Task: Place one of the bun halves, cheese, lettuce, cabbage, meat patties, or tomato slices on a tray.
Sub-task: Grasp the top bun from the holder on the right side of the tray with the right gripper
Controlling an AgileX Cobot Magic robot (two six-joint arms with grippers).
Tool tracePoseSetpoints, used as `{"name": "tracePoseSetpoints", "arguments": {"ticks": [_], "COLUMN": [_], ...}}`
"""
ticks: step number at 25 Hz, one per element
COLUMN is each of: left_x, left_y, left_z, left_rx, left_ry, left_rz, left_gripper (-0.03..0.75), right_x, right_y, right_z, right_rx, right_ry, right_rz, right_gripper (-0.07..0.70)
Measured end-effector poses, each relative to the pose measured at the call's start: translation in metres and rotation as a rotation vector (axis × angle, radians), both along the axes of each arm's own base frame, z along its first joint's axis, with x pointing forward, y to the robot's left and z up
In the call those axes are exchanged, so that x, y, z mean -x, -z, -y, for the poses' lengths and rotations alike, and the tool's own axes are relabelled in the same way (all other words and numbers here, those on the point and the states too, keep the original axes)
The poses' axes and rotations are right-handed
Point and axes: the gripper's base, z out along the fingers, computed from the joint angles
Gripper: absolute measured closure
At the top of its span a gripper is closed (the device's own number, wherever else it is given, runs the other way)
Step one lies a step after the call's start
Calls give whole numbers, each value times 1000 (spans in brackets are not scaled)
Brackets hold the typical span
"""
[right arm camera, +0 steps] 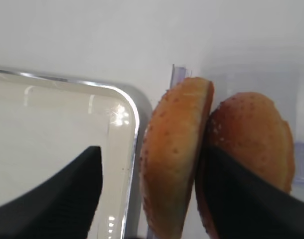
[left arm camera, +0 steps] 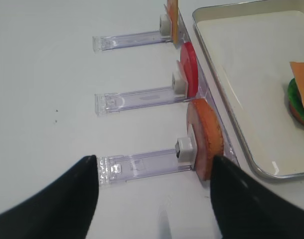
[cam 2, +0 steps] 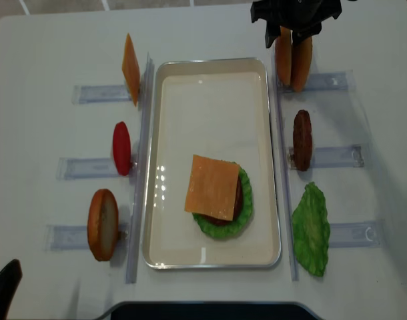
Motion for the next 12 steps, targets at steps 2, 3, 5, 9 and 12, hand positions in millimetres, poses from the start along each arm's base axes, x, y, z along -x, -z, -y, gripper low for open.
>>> {"name": "tracePoseSetpoints", "arguments": {"ticks": [2,3,5,9,12], "left_x": [0,0,0,0,0], "left_y": [0,0,0,0,0], "left_z": [0,0,0,0,0], "left_rx": [0,0,0,0,0], "left_ry": [0,0,0,0,0], "left_rz": [0,0,0,0,0], "left_gripper": [181,181,181,181,181], "right_x": [-1,-1,-1,-3,-3], "right_y": [3,4,4,4,4], "right_z": [0,0,0,1,1], "right_rx": [2,6,10,26,30], "right_ry": [0,0,-1,-4,-6], "right_rz": [-6,-8,-2,13,16], "right_gripper": [181,181,181,181,187]}}
